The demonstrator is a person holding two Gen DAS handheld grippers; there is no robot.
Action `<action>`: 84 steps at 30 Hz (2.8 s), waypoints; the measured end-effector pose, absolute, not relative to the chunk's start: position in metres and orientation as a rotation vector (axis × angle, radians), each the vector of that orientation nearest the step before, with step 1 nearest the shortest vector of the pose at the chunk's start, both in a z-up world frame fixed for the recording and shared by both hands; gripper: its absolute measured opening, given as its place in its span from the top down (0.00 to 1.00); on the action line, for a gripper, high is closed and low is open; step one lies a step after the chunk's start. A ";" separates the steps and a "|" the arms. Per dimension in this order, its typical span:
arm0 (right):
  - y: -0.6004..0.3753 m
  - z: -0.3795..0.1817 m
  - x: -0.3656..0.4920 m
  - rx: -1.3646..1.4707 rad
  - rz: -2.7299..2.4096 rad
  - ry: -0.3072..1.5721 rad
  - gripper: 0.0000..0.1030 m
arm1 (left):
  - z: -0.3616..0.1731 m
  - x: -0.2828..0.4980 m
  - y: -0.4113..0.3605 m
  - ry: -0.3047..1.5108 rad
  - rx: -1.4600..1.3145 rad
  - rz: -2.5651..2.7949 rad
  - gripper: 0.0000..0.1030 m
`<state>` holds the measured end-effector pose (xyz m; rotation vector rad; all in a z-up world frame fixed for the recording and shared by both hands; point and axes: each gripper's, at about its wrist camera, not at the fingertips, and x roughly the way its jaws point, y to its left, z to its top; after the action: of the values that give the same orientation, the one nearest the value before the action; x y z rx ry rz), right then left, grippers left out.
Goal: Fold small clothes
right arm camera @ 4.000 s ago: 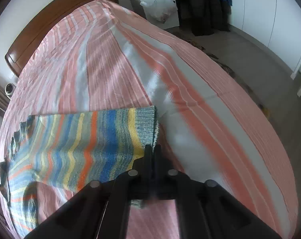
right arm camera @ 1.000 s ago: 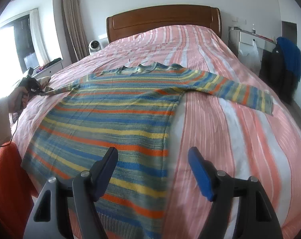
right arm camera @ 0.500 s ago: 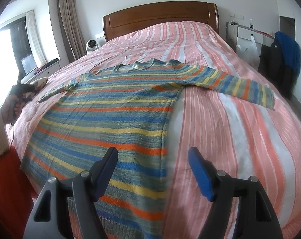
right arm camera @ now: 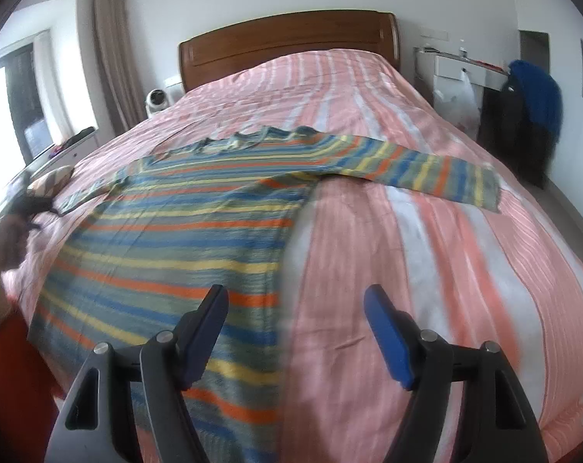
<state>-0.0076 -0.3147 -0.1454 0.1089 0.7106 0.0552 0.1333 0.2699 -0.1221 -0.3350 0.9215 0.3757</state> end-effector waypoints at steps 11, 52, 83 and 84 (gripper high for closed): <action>-0.340 -0.139 -0.008 0.132 -0.073 0.676 0.30 | -0.157 0.090 0.176 0.927 -0.343 0.058 0.07; -0.375 -0.170 -0.003 0.304 -0.151 0.777 0.30 | -0.157 0.078 0.159 0.804 -0.231 0.111 0.01; -0.589 -0.174 0.168 0.723 -0.202 0.966 0.97 | -0.172 0.088 0.153 0.817 -0.156 0.191 0.01; -0.579 -0.161 0.171 0.660 -0.228 0.968 0.97 | -0.172 0.089 0.153 0.817 -0.158 0.192 0.01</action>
<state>0.1706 -0.5790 -0.1613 0.6599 0.9678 -0.2277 0.0887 0.1530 -0.1722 -0.1578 0.8172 0.1919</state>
